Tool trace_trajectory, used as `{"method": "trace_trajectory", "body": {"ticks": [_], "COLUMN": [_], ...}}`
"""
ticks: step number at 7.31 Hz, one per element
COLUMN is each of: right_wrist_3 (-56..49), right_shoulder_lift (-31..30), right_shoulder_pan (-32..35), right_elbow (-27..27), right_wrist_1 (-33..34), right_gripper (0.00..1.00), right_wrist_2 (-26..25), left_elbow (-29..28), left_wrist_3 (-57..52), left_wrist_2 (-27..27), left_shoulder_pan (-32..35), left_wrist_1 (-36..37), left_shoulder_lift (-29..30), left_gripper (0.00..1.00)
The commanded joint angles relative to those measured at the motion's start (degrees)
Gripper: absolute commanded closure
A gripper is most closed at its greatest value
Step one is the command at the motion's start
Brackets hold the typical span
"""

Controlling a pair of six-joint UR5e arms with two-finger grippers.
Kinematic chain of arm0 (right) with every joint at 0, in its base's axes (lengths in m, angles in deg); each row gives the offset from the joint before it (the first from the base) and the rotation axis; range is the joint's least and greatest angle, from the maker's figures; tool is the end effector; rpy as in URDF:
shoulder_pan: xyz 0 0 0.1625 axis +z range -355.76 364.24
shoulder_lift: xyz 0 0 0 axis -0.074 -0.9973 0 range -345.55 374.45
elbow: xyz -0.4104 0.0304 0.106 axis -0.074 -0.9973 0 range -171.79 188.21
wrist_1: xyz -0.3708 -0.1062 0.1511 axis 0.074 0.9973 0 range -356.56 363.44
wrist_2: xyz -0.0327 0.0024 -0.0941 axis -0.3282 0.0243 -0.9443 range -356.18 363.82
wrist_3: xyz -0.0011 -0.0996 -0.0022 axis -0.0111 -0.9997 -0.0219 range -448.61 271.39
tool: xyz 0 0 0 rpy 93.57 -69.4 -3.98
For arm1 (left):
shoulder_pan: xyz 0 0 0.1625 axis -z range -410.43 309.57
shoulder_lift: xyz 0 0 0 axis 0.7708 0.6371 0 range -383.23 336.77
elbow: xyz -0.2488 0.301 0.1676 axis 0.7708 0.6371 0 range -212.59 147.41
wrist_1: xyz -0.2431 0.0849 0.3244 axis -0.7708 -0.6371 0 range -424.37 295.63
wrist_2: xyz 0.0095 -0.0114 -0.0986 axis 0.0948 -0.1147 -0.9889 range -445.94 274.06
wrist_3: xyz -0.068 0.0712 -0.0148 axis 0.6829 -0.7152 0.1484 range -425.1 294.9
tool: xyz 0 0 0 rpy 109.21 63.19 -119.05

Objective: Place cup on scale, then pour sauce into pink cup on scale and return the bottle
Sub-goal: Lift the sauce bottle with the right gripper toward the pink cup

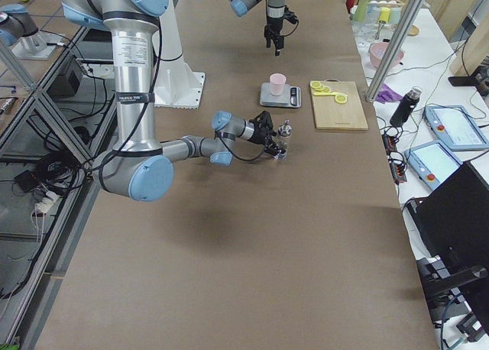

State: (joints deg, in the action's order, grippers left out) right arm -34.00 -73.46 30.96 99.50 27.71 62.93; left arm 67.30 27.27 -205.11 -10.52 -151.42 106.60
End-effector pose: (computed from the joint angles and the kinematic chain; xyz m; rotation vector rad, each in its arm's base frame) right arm -0.3837 -0.3998 0.5014 1.0068 -0.7613 0.1942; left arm 0.4499 -0.4867 0.1766 -0.1996 0.9178 -0.4759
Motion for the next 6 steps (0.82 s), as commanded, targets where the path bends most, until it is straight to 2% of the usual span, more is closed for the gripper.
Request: {"method": "trace_trajectory", "body": {"ticks": [1, 4, 5, 6], "right_wrist_3": [-0.1, -0.2, -0.1, 0.3], "right_shoulder_lift": [0.3, 0.4, 0.5, 0.7], "right_shoulder_pan": [0.3, 1.1, 1.1, 1.1], "right_elbow": [-0.1, -0.9, -0.9, -0.9], "right_wrist_1": [0.0, 0.0, 0.0, 0.0], "right_gripper": [0.06, 0.06, 0.11, 0.62], "right_wrist_2": [-0.1, -0.1, -0.1, -0.1], "left_elbow": [-0.1, -0.1, -0.1, -0.1], "left_wrist_3": [0.0, 0.0, 0.0, 0.0], "left_wrist_2": [0.0, 0.0, 0.0, 0.0], "left_shoulder_pan": [0.0, 0.0, 0.0, 0.0], "left_wrist_1": [-0.1, -0.1, -0.1, -0.1], "left_shoulder_lift": [0.1, 0.1, 0.1, 0.1], "left_gripper": [0.03, 0.03, 0.02, 0.03]}}
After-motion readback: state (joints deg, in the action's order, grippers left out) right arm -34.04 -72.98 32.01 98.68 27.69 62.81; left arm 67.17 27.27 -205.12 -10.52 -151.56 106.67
